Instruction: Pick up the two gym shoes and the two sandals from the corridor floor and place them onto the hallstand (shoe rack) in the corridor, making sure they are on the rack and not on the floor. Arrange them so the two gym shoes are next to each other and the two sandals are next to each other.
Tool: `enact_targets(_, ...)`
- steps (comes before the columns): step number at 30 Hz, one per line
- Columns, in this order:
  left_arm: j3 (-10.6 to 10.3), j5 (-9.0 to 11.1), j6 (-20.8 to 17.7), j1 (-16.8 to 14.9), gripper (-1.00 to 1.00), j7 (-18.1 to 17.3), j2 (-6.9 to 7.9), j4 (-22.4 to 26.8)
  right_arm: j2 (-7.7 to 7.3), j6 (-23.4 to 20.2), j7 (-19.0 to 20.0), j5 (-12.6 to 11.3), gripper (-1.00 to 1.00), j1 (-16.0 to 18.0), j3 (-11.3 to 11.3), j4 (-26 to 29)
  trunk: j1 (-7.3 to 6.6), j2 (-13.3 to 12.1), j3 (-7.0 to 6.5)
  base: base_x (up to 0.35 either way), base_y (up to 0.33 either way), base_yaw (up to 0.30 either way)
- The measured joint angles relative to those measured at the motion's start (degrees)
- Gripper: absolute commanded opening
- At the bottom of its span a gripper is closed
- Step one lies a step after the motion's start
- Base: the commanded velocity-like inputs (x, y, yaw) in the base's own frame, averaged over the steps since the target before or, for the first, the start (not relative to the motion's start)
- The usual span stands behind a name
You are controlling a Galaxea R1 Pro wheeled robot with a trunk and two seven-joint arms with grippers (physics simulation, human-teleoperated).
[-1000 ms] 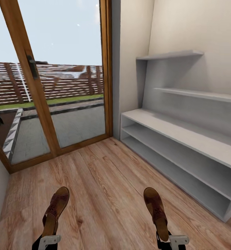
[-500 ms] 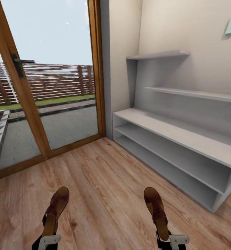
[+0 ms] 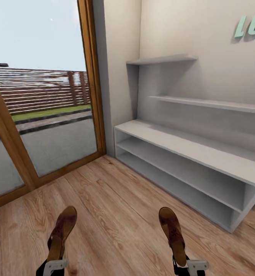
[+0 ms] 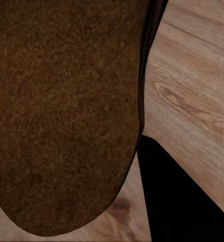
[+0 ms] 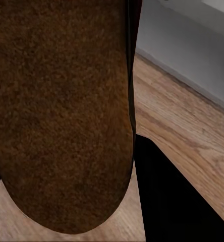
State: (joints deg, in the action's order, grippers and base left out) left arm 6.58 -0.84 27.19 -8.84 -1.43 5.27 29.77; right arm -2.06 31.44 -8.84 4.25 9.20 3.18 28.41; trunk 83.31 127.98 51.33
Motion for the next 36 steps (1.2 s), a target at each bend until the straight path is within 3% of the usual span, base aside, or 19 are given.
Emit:
enact_targets(10,0.01,0.02,0.0,0.0,-1.0,0.0,-0.06,0.02,0.0,-0.01,0.03,0.0,-1.0,0.0,0.04,0.08,0.0,0.0,0.01,0.278,0.234,-0.022)
enact_targets(36,0.0,0.01,0.0,-0.01,-1.0,0.0,-0.07,-0.03,0.0,-0.02,0.07,-0.06,-1.0,-0.01,0.03,0.09,0.0,0.0,1.35,0.295,0.199,-0.213)
